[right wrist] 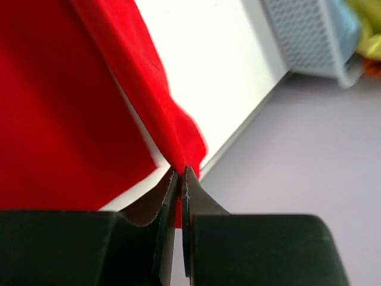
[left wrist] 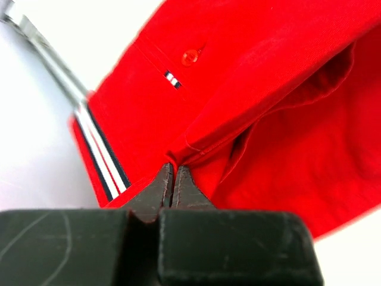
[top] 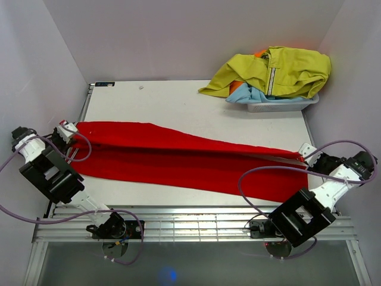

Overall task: Fold and stack the trousers
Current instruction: Fold the trousers

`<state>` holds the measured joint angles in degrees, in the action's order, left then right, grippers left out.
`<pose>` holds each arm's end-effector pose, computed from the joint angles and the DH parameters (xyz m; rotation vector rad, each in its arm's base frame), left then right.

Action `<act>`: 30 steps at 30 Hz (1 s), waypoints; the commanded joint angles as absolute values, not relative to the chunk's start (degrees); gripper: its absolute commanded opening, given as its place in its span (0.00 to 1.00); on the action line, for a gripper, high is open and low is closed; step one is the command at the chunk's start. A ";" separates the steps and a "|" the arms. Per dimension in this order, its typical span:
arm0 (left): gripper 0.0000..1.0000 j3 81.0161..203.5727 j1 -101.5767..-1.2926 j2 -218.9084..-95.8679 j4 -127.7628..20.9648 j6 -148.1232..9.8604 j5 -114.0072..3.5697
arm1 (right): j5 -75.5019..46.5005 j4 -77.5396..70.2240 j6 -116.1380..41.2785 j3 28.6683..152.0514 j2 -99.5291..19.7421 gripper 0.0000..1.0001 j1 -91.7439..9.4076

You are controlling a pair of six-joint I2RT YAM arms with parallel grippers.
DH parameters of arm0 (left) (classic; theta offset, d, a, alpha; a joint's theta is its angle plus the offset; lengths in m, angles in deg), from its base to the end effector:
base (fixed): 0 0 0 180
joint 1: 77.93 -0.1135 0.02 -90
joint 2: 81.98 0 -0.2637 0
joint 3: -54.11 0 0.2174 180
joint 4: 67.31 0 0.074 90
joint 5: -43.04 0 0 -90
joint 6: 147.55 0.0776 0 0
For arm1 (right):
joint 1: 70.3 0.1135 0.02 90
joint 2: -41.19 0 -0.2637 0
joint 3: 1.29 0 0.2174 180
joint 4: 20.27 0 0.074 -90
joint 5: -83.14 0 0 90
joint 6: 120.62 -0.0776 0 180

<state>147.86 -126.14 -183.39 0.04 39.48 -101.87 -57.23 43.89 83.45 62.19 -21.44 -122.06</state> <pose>0.2595 0.1950 0.2284 1.0248 1.9017 -0.0639 0.1532 -0.0978 0.2406 -1.3422 1.7480 -0.3886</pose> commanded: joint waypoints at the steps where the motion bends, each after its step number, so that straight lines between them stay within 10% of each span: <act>1: 0.00 143.96 -131.62 -179.98 2.83 49.48 -100.31 | -53.90 53.04 125.71 61.07 -21.83 0.08 -127.50; 14: 0.00 122.24 -131.55 -183.57 -16.75 50.83 -86.25 | -47.03 37.41 129.26 34.33 -14.80 0.08 -127.95; 30: 0.00 129.36 -131.46 -185.17 -15.44 40.09 -87.65 | -51.07 56.19 128.38 69.37 -28.07 0.08 -128.39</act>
